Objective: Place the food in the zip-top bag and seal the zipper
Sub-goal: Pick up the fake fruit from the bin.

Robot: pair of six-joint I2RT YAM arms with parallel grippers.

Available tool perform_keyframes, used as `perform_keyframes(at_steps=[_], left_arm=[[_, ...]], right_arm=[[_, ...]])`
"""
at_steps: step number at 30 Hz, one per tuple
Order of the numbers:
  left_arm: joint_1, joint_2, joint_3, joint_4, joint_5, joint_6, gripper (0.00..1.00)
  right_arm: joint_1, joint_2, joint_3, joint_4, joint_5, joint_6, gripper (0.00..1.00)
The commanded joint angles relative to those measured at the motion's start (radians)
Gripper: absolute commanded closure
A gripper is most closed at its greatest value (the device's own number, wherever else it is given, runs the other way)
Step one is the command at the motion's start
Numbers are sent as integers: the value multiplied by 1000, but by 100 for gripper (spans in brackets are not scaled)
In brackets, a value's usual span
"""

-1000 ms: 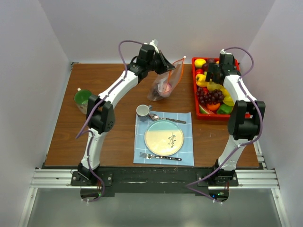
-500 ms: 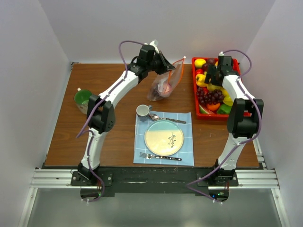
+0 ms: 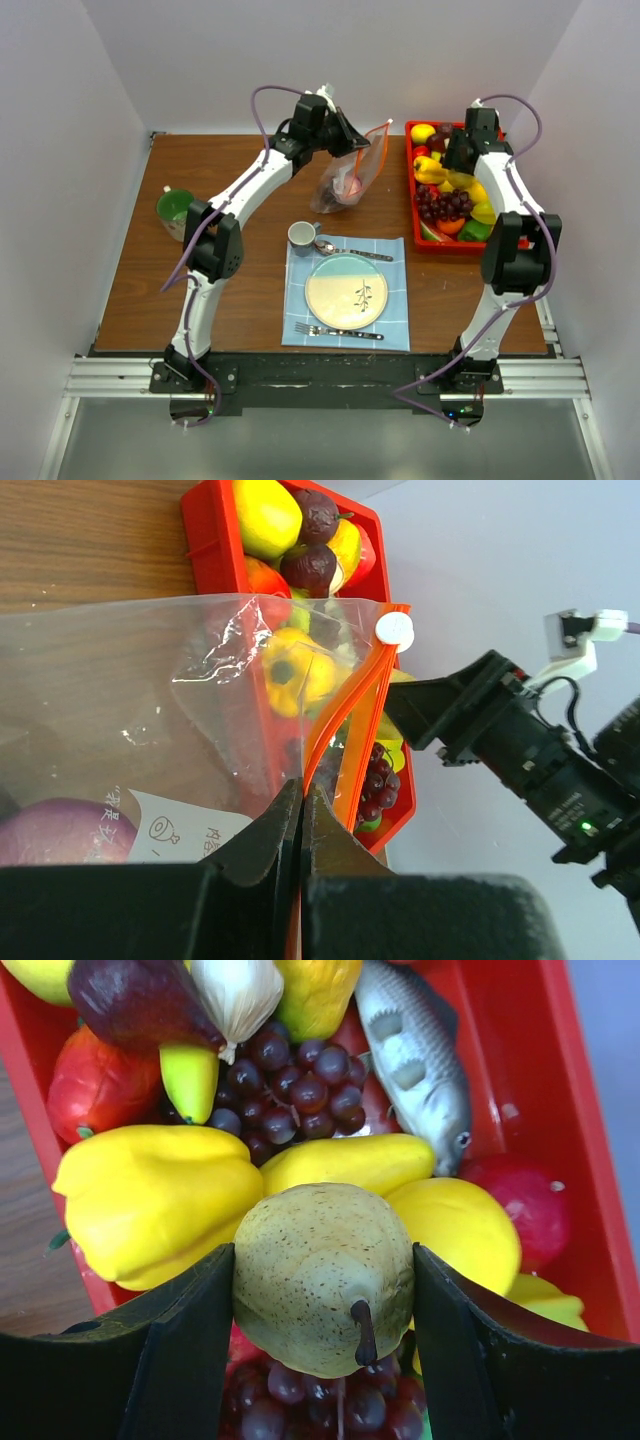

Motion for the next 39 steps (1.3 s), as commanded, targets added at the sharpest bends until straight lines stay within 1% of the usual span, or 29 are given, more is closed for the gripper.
perform_keyframes(at_steps=[1,3,6,7,8,9,10,11,12,14,15,17,18,19,22,24,25,28,31,33,34,36,37,38,39], left_arm=[[8,4,52,12,5,13,100],[8,3,54,12,4,14,100],[10,1,55,13,4,14,100],[10,1,55,15,4,13,100],[8,0,55,13,2,14,100],[8,0,54,13,1,13,100],[8,0,55,13,-1,11,100],[10,0,55,15,-1,11,100],[8,-3,54,16,-1,10,100],[8,-5,51,15,-4,8,100],[8,-8,52,16,-5,7,100],[8,-11,52,15,-7,5,100],[8,-12,52,15,-8,2,100],[8,-14,52,15,-8,0,100],[8,-22,49,10,-5,-3,100],[8,-34,43,9,-4,-3,100],[10,-38,31,9,-2,-4,100],[8,-61,3,26,8,-12,100],[10,-71,0,26,21,-17,100],[8,-72,0,33,37,-26,100],[8,-74,0,35,38,-27,100],[10,-80,-4,36,41,-26,100],[8,-84,-6,35,39,-23,100],[8,-88,-9,35,38,-21,100],[8,-92,-12,38,36,-20,100]], right_arm=[[-3,-115,65,-33,26,0,73],[-3,-135,74,-37,18,14,74],[-3,-185,80,-48,-34,49,76],[-1,-199,82,-53,-62,64,78],[3,-234,71,-45,-143,96,78],[9,-254,59,-31,-175,112,78],[29,-273,48,-5,-198,153,78],[39,-311,19,16,-258,172,78],[80,-325,5,36,-263,191,78],[126,-359,-27,85,-318,253,78],[179,-367,-38,110,-329,268,78],[226,-376,-73,177,-338,336,78],[259,-383,-97,221,-396,366,78],[270,-385,-149,319,-415,436,79],[312,-359,-212,444,-472,533,81],[332,-345,-245,489,-464,555,82],[332,-336,-293,543,-453,583,82],[332,-336,-385,628,-418,612,82],[332,-342,-458,696,-389,641,82],[332,-337,-475,719,-380,649,82],[332,-333,-469,699,-372,647,82],[332,-327,-449,646,-306,637,82],[333,-328,-420,563,-274,620,79],[333,-325,-401,520,-215,609,75],[332,-324,-385,478,-193,600,69]])
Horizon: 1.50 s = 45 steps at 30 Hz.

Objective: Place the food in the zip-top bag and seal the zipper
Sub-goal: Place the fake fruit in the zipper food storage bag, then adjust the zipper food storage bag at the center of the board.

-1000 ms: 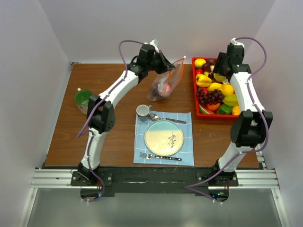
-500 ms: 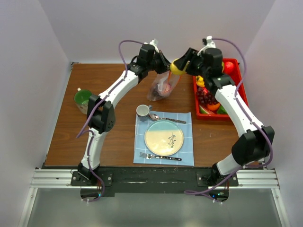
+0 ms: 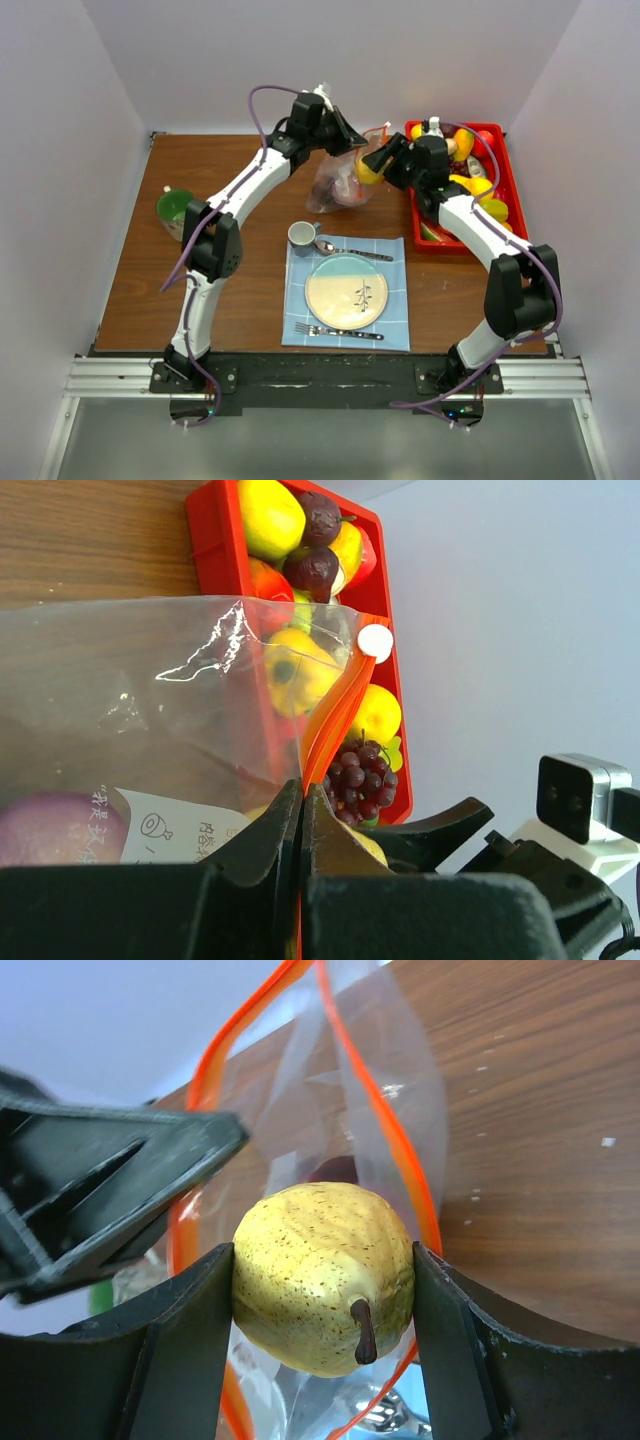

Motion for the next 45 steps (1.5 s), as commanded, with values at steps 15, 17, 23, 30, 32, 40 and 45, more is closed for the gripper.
perform_keyframes(at_steps=[15,17,23,30,32,40,45], left_arm=[[-3,-99,-38,84,38,-23,100],[-1,-99,-37,77,35,-23,100],[5,-103,-35,68,25,-22,100],[8,-110,-34,65,16,-20,100],[8,-110,-34,62,15,-20,100],[23,-136,-34,-10,-4,22,100],[133,-48,167,-217,-18,105,100]], right_arm=[[47,58,318,-305,169,-133,8],[50,40,331,-322,183,-145,8],[51,-46,337,-409,278,-206,15],[53,-62,237,-417,243,-253,32],[62,-45,237,-418,226,-248,41],[108,46,312,-455,234,-253,83],[109,130,613,-562,255,-291,100]])
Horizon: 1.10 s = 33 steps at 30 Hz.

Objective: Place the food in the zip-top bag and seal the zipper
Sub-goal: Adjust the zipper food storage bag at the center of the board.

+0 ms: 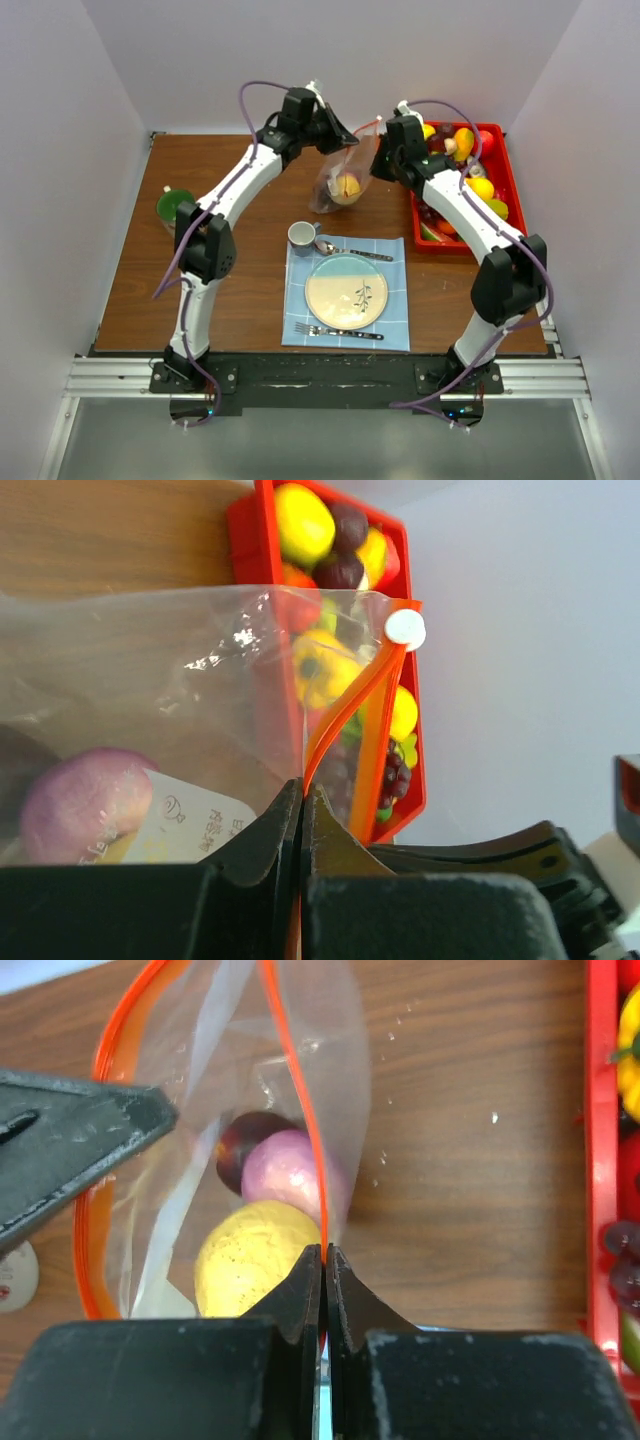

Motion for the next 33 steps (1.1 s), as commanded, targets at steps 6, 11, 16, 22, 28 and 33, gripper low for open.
perform_keyframes(at_steps=[6,11,16,22,28,33], left_arm=[[199,46,150,-238,42,171,100],[169,-120,-116,-111,12,219,100],[169,-120,-137,-94,24,231,100],[166,-193,-189,-34,2,220,100],[167,-230,-136,-8,-19,248,100],[167,-129,69,-89,28,308,100]], right_arm=[[39,233,580,-180,-43,-67,100],[60,397,725,-266,-67,-70,100],[96,405,722,-249,-22,-116,100],[44,415,768,-280,-48,-116,100],[25,339,697,-252,-74,-148,96],[22,279,588,-240,-155,-168,78]])
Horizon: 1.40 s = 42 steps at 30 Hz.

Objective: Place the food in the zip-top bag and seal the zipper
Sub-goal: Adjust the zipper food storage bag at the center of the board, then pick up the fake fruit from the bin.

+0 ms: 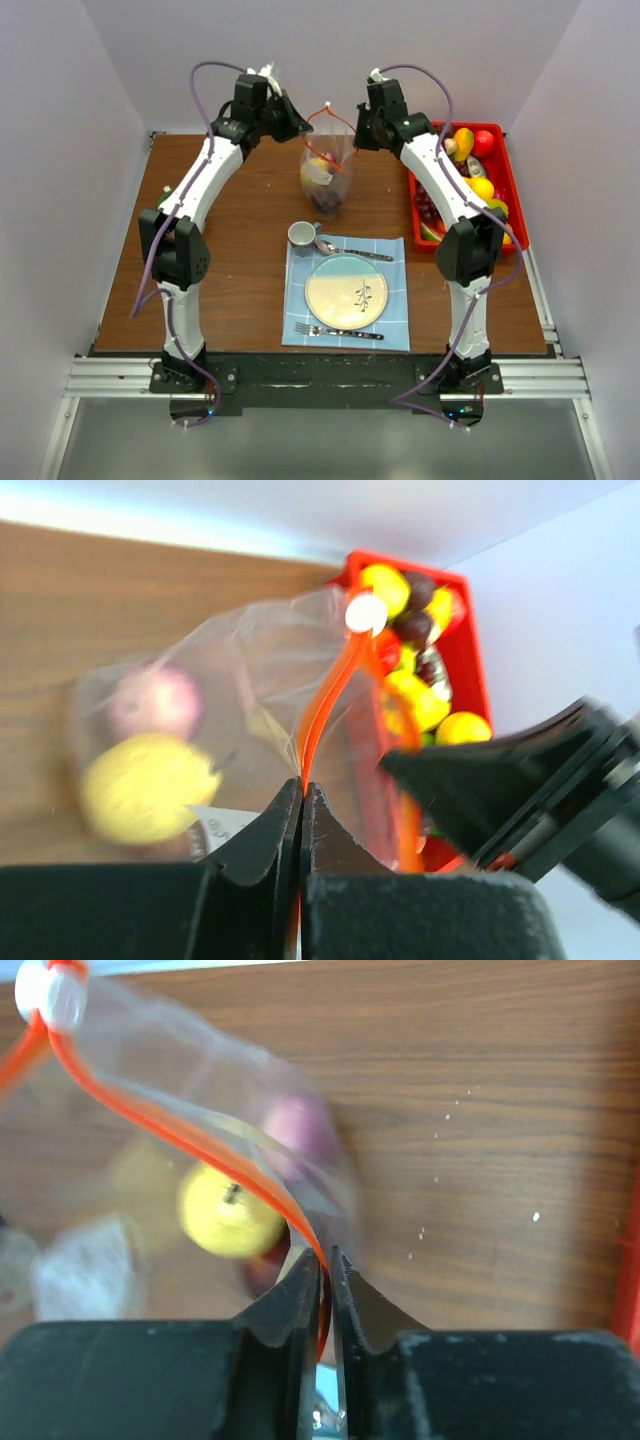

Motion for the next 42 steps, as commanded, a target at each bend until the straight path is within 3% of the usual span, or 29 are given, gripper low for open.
perform_keyframes(at_steps=[1,6,11,15,19,24,33,42], left_arm=[[5,59,203,-9,59,79,100],[-32,160,229,-18,121,101,100],[-72,203,189,31,127,93,100],[-97,203,148,82,130,69,100],[-110,197,122,128,139,47,100],[-118,200,115,151,151,27,100],[-117,182,109,151,151,30,100],[-117,186,111,152,158,20,100]], right_arm=[[7,-142,-118,49,-78,-49,72],[-31,-260,-286,75,-78,-85,32],[-100,-438,-471,91,-43,-88,14],[-178,-635,-646,94,90,-40,10],[-258,-742,-855,144,65,84,7],[-281,-740,-936,157,75,285,5],[-292,-759,-1107,233,288,694,1],[-299,-688,-1147,285,353,961,1]])
